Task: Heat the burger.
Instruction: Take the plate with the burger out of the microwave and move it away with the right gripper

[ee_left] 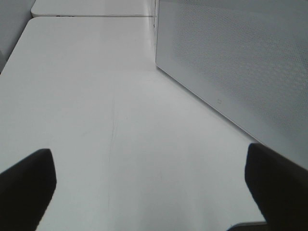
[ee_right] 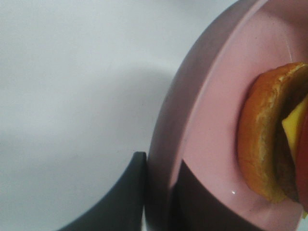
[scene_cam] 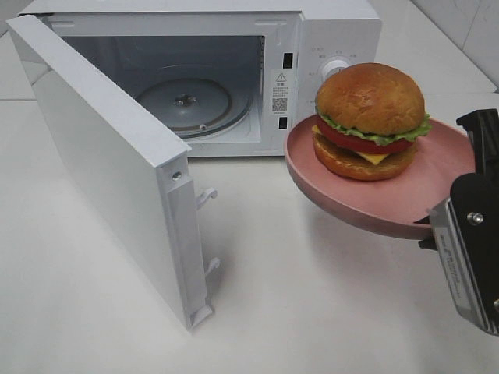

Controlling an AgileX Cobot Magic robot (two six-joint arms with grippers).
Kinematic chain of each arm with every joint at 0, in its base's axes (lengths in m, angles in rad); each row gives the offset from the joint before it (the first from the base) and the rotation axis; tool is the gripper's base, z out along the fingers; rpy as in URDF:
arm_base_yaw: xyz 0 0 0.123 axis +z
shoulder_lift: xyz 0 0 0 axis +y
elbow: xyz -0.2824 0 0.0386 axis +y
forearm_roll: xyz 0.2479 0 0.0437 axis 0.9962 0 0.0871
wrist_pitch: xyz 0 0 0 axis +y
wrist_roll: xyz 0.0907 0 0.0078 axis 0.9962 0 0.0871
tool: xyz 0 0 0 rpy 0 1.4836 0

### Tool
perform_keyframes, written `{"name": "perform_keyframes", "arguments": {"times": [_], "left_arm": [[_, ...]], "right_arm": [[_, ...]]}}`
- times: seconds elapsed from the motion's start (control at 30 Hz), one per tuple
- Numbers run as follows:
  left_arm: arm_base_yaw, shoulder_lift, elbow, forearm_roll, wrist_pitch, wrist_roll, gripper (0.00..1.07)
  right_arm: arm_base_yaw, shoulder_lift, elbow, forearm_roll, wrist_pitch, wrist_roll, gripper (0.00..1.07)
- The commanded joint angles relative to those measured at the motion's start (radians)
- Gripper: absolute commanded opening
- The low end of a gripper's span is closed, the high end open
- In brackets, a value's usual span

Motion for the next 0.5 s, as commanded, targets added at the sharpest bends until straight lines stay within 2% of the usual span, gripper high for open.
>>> {"name": "perform_keyframes", "arguments": {"times": [0.03, 0.23, 0.33, 0.4, 0.47, 0.5], "left_arm": [[0.003, -0.006, 0.003, -0.002, -0.012, -0.006, 1.00], [0.003, -0.006, 0.003, -0.002, -0.012, -0.006, 1.00], [0.003, -0.006, 0.003, -0.002, -0.012, -0.006, 1.00], [0.003, -0.006, 0.003, -0.002, -0.012, -0.006, 1.00], [0.003, -0.006, 0.003, -0.002, -0.012, -0.006, 1.00], [0.003, -0.006, 0.003, -0.002, -0.012, -0.006, 1.00]], "right_arm": [[-0.002, -0.025, -0.005, -0.077, -0.028, 0.076, 0.00], [-0.002, -0.016, -0.005, -0.179, -0.024, 0.238, 0.00], [-0.002, -0.016, -0.005, -0.292, -0.023, 0.381, 0.00], [-0.002, -0.016, -0.005, -0.320, -0.022, 0.423, 0.00], [-0.002, 0.001, -0.005, -0.413, 0.000, 0.588, 0.00], [-0.002, 0.001, -0.005, -0.413, 0.000, 0.588, 0.00]]}}
